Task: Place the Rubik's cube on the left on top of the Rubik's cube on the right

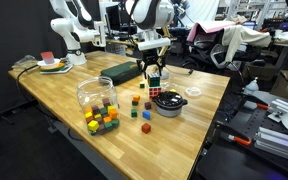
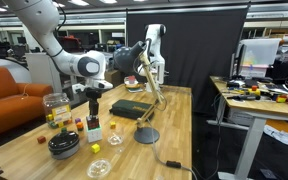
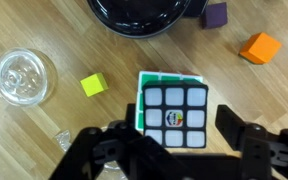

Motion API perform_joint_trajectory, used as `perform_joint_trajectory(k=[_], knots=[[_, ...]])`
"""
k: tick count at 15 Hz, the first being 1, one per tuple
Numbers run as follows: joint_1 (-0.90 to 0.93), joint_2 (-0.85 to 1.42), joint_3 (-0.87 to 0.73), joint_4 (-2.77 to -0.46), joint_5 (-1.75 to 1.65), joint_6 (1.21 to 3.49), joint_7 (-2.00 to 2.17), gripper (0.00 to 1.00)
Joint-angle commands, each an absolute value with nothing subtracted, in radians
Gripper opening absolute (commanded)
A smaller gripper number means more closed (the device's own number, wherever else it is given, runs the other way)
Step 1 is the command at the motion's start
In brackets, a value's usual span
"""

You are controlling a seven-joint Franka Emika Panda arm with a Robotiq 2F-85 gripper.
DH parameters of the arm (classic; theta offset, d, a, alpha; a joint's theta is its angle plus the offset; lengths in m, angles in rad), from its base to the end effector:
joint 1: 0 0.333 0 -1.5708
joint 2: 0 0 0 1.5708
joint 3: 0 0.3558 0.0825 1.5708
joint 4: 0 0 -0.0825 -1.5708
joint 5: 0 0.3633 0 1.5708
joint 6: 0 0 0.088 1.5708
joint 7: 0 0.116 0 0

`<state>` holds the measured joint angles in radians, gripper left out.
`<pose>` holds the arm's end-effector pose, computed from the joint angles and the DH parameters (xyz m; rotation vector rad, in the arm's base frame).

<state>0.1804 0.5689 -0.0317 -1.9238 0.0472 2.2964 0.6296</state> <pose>0.6031 0.0928 0.2179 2.9674 -0.7773 -0.2872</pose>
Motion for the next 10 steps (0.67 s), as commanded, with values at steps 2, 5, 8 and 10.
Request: perform_joint_trajectory(k=[2, 5, 8, 10], knots=[[0.184, 0.571, -0.035, -1.921, 0.05, 2.293, 0.628, 0.95], [0.184, 0.571, -0.035, -1.921, 0.05, 2.293, 0.628, 0.99], [0.184, 0.571, -0.035, -1.921, 0.05, 2.293, 0.628, 0.99], [0.184, 0.571, -0.035, -1.921, 0.05, 2.294, 0.628, 0.99]])
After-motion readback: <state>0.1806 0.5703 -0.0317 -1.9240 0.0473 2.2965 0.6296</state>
